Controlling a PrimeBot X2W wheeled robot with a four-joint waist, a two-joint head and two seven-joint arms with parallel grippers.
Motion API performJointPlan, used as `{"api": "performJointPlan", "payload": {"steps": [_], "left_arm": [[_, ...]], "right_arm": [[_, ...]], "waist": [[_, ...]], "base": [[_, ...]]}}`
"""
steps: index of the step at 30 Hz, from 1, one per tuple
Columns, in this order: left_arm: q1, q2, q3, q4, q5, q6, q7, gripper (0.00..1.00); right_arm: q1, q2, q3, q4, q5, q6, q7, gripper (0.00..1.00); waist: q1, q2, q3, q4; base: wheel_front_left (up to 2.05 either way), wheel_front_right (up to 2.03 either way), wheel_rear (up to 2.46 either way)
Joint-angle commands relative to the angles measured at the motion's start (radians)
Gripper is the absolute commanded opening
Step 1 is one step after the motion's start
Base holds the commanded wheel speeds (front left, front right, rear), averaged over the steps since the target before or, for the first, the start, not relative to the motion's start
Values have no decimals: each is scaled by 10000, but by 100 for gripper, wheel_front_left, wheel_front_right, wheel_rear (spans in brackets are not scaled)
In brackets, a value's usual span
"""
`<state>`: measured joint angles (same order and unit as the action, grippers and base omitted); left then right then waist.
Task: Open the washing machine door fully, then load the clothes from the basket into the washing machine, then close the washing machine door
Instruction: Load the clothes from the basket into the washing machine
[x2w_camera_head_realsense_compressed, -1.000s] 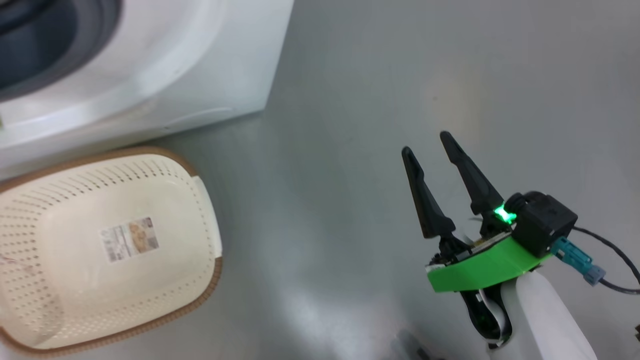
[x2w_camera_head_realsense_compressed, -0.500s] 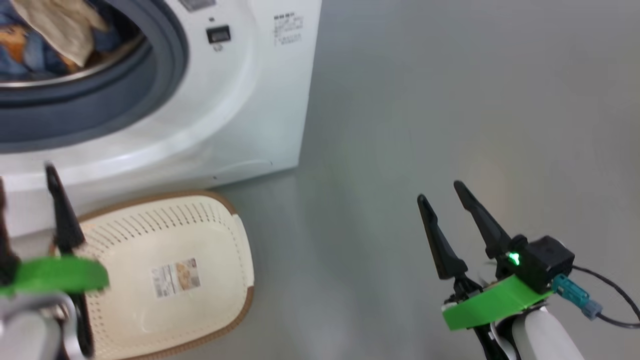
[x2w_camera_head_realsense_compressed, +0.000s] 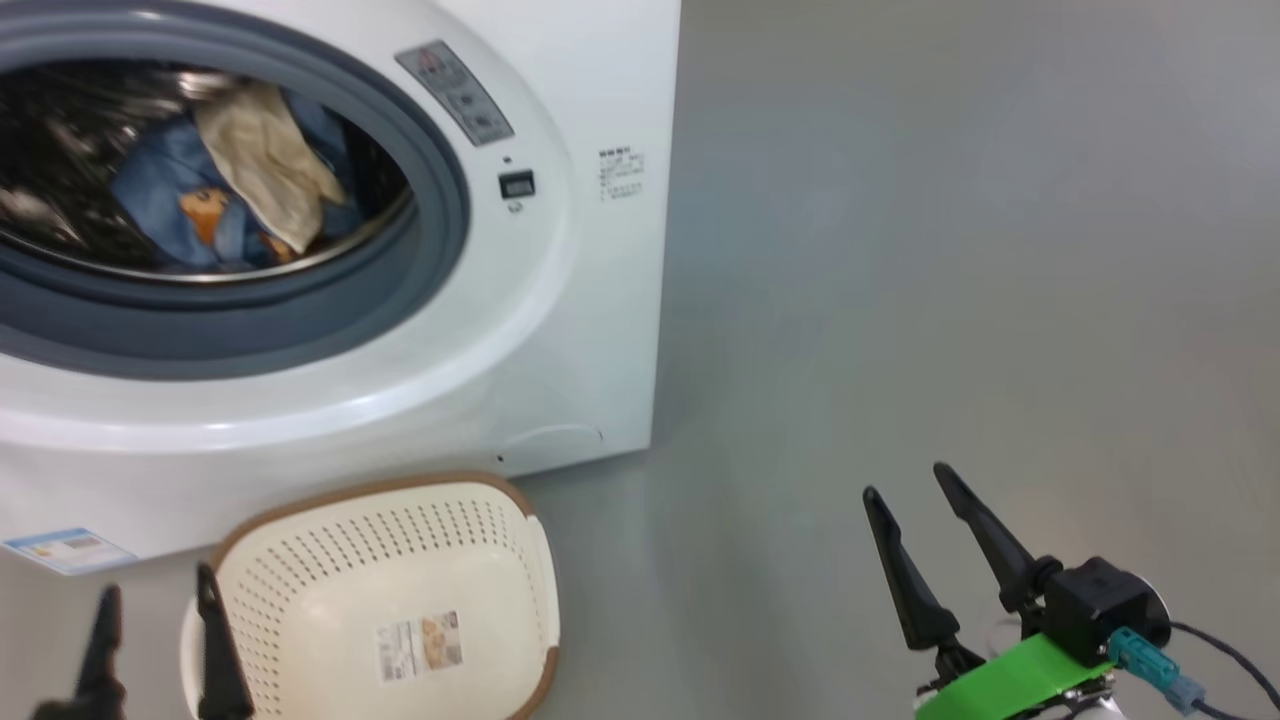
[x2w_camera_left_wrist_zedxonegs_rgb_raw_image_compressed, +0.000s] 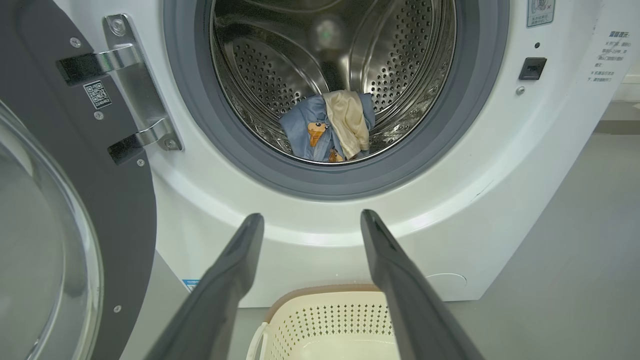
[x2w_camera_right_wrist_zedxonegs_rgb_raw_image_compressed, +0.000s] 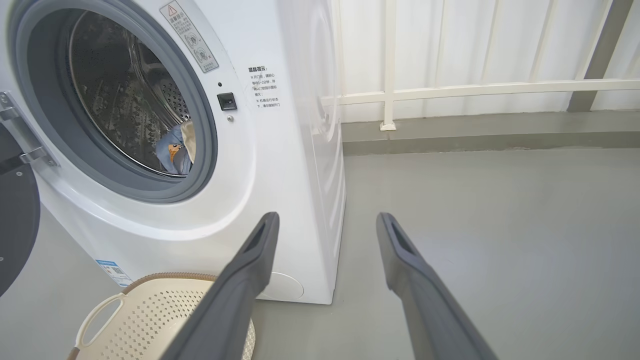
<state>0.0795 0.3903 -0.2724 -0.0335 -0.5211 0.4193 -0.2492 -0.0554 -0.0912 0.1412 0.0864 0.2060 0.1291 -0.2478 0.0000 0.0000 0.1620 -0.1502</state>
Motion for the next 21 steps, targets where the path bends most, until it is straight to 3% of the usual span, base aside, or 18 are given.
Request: {"api": "performJointPlan", "payload": {"steps": [1, 21], "left_arm": [[-72, 130, 317, -281, 102, -24, -107, 100], [1102, -463, -158, -823, 545, -307, -124, 100]], "right_arm": [[94, -88, 150, -272, -122, 16, 45, 100], [1202, 81, -238, -1109, -394, 16, 719, 100]], "waist": [[0, 0, -659, 315], [0, 0, -1724, 484]], "base": [[0, 0, 0], [0, 0, 0]]}}
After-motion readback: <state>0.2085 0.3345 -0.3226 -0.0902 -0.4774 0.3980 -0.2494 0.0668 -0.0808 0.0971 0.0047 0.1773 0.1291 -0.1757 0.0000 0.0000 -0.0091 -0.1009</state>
